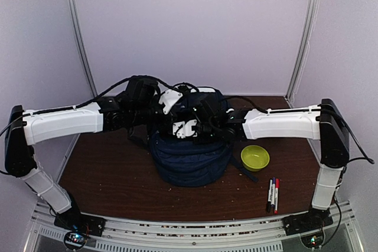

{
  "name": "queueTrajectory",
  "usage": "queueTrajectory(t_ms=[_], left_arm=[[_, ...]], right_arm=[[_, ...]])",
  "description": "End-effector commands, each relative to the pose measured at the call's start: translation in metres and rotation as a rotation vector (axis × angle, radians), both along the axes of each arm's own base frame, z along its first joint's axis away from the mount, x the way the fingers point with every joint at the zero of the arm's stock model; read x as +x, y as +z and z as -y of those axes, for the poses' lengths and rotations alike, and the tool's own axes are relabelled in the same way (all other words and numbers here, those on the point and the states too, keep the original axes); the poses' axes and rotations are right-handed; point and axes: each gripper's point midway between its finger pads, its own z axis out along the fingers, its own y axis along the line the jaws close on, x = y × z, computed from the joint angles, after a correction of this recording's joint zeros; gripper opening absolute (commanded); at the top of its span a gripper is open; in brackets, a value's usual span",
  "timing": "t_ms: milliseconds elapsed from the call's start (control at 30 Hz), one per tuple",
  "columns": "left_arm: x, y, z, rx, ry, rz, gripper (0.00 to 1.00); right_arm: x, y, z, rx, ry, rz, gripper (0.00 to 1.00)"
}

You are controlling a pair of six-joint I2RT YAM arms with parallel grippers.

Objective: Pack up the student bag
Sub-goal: Place the pen in the upper front pocket of the bag.

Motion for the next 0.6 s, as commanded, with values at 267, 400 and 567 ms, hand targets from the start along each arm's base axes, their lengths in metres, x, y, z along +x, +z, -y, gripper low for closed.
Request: queueTrajectory(t_ms=[267, 400, 567], left_arm=[[0.012, 0.047, -0.004, -0.150, 0.030, 0.093, 0.00], [0.014, 0.038, -0.008, -0.143, 0.043, 0.083, 0.00], [0.015, 0.028, -0.014, -0.137, 0.060, 0.071, 0.00]], right_arm=[[-0.046, 0.043, 0.022, 0.141, 0.041, -0.146, 0.44], [-0.096, 0.038, 0.048, 0.123, 0.115, -0.340, 0.42], [-0.166, -0.011, 0.109, -0.034, 0.165, -0.649, 0.38]])
